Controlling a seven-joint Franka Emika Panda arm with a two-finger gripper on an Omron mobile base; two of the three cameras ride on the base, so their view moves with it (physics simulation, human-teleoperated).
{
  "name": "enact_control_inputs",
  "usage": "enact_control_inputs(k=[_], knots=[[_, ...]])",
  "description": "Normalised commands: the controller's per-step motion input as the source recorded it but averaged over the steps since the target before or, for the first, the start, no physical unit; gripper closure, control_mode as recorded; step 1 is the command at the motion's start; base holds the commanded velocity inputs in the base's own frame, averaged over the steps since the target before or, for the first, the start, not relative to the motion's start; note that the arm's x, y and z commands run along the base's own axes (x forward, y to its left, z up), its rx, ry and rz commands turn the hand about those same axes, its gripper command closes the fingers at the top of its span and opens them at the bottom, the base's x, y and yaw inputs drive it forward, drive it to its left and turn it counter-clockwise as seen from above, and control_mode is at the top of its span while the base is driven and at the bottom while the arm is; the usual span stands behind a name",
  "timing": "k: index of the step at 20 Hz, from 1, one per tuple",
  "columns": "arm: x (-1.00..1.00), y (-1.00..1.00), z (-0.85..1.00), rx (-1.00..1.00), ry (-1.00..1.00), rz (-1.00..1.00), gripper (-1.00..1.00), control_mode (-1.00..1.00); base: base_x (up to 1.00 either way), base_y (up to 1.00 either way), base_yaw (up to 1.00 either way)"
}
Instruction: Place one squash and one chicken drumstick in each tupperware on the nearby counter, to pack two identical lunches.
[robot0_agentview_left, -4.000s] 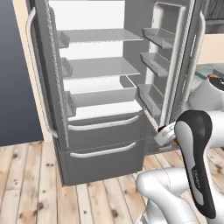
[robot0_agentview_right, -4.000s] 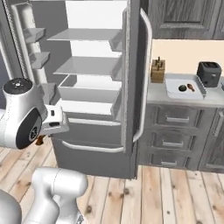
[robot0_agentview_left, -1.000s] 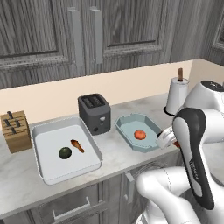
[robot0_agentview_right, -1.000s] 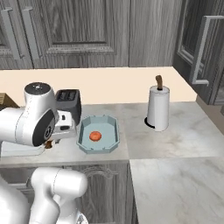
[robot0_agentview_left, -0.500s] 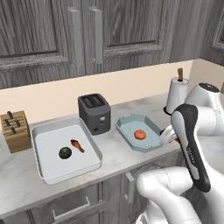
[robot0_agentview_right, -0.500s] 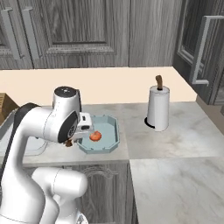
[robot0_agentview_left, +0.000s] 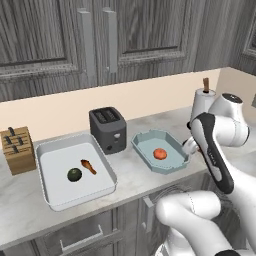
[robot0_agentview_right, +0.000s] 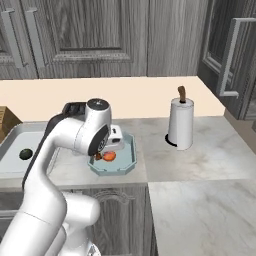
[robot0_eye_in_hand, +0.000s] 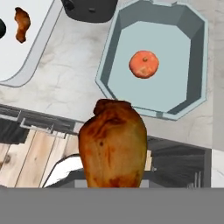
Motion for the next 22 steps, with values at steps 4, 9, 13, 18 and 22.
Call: enact_control_inputs(k=[4, 9, 13, 18, 22], knots=[[0.60, -0.08, -0.23, 0.00, 0.00, 0.00, 1.00, -1.00, 0.00, 0.00, 0.00], [0.43, 0.00, -0.42, 0.00, 0.00, 0.00, 1.00, -1.00, 0.00, 0.00, 0.00], [0.43, 0.00, -0.27, 0.00, 0.00, 0.00, 1.00, -1.00, 0.00, 0.00, 0.00], [0.45, 0.00, -0.31, 0.00, 0.00, 0.00, 1.00, -1.00, 0.00, 0.00, 0.00], [0.44, -0.01, -0.35, 0.00, 0.00, 0.00, 1.00, -1.00, 0.00, 0.00, 0.00]])
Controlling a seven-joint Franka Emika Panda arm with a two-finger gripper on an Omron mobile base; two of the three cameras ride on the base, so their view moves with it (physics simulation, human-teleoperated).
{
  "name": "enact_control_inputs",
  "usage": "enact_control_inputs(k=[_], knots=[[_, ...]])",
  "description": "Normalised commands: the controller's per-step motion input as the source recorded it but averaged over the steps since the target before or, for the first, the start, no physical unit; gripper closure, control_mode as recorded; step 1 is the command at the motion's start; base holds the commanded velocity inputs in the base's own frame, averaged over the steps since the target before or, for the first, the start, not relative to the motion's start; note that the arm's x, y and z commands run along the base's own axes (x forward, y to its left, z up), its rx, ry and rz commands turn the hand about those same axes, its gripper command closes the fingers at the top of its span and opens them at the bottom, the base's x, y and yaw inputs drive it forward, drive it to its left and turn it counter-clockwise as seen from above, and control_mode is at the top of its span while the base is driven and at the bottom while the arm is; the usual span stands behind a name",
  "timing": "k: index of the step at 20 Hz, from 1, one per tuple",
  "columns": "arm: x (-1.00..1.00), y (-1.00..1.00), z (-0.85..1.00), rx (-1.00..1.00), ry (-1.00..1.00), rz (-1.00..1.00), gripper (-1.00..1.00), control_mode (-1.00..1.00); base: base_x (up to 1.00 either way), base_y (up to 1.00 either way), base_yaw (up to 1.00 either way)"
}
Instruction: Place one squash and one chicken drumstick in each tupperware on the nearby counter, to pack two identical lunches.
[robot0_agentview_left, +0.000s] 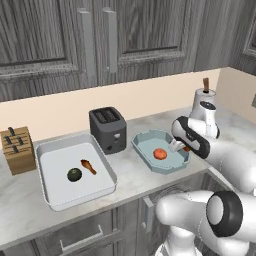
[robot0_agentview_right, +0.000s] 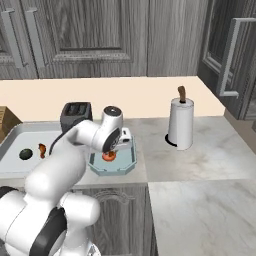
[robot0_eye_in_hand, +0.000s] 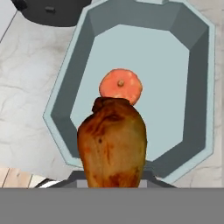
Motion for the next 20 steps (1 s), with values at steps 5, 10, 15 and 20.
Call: enact_control_inputs(k=[5, 10, 15, 20], knots=[[0.42, 0.00, -0.30, 0.00, 0.00, 0.00, 1.00, -1.00, 0.00, 0.00, 0.00], [0.37, 0.00, -0.29, 0.00, 0.00, 0.00, 1.00, -1.00, 0.00, 0.00, 0.00], [0.40, -0.02, -0.29, 0.00, 0.00, 0.00, 1.00, -1.00, 0.00, 0.00, 0.00], [0.38, -0.06, -0.29, 0.00, 0.00, 0.00, 1.00, -1.00, 0.00, 0.00, 0.00]])
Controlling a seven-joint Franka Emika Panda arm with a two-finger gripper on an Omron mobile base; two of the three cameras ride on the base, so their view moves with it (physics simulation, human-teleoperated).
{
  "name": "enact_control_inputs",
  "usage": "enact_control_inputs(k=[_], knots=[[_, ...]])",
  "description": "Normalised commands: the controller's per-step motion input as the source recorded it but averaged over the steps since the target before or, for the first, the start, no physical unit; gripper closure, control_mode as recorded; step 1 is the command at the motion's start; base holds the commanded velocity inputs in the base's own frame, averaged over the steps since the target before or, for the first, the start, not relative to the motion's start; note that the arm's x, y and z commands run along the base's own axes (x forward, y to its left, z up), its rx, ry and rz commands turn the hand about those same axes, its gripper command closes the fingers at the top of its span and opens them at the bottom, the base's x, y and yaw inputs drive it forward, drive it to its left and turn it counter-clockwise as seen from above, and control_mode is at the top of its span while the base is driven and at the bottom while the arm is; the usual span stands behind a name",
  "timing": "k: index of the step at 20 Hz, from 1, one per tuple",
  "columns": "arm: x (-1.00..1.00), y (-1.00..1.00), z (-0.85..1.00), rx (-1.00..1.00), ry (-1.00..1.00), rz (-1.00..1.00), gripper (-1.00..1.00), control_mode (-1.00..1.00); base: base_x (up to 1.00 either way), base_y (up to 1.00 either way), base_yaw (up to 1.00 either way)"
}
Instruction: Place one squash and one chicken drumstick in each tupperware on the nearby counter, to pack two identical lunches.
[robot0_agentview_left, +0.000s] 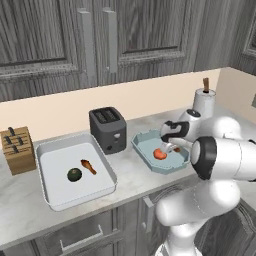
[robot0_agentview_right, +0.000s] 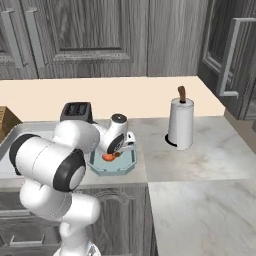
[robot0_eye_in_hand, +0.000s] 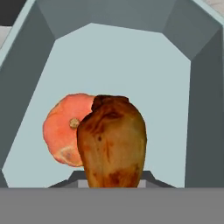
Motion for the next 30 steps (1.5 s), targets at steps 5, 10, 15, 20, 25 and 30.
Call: enact_control_inputs(k=[5, 10, 15, 20, 25, 30], knots=[[0.36, -0.01, -0.30, 0.00, 0.00, 0.00, -1.00, -1.00, 0.00, 0.00, 0.00], [0.14, 0.00, -0.19, 0.00, 0.00, 0.00, -1.00, -1.00, 0.00, 0.00, 0.00], [-0.05, 0.00, 0.04, 0.00, 0.00, 0.02, -1.00, -1.00, 0.00, 0.00, 0.00], [-0.56, 0.16, 0.61, -0.02, 0.00, 0.02, -1.00, -1.00, 0.00, 0.00, 0.00], [-0.86, 0.12, 0.79, -0.02, -0.10, 0.00, -1.00, -1.00, 0.00, 0.00, 0.00], [-1.00, 0.01, 0.74, 0.00, -0.19, 0.00, -1.00, -1.00, 0.00, 0.00, 0.00]])
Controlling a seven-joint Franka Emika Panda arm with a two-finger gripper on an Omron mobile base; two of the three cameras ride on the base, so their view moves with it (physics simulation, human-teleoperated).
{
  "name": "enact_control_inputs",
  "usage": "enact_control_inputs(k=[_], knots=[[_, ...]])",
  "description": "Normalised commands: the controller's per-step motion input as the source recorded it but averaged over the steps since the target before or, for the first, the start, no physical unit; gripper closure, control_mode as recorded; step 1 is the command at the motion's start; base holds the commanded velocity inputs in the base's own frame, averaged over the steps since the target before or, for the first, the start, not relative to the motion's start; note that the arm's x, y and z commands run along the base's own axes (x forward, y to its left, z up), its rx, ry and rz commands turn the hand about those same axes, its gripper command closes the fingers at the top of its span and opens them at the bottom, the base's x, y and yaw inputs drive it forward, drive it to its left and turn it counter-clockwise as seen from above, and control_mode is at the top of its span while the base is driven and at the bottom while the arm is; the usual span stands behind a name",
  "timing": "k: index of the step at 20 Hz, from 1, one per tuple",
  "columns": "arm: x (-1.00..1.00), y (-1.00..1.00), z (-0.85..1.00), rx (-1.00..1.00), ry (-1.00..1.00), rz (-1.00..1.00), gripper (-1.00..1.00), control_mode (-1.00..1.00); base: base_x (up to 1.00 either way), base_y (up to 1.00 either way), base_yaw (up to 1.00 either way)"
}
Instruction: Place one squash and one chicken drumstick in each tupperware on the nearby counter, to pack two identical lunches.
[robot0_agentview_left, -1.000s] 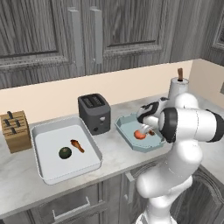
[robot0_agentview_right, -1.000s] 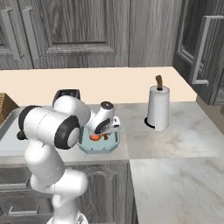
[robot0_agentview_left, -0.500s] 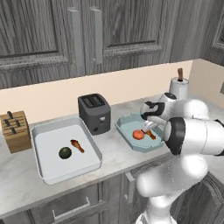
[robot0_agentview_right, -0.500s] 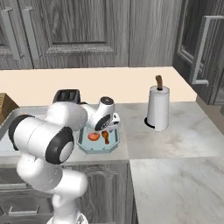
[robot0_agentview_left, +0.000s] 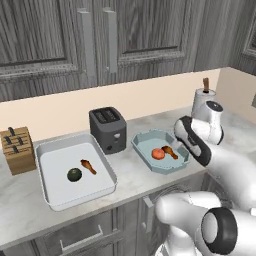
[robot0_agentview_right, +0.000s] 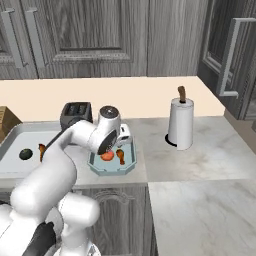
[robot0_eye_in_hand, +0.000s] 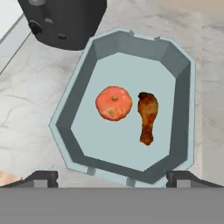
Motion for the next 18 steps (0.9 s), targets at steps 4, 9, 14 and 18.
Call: enact_control_inputs(k=[4, 9, 14, 18], knots=[[-1.00, -0.08, 0.69, 0.00, -0.22, 0.00, -1.00, -1.00, 0.00, 0.00, 0.00], [-1.00, -0.23, 0.74, 0.00, -0.11, 0.00, -1.00, -1.00, 0.00, 0.00, 0.00], [-0.87, -0.26, 0.80, 0.00, -0.05, 0.00, -1.00, -1.00, 0.00, 0.00, 0.00], [-0.61, -0.16, 0.88, 0.00, -0.03, 0.00, -1.00, -1.00, 0.00, 0.00, 0.00]])
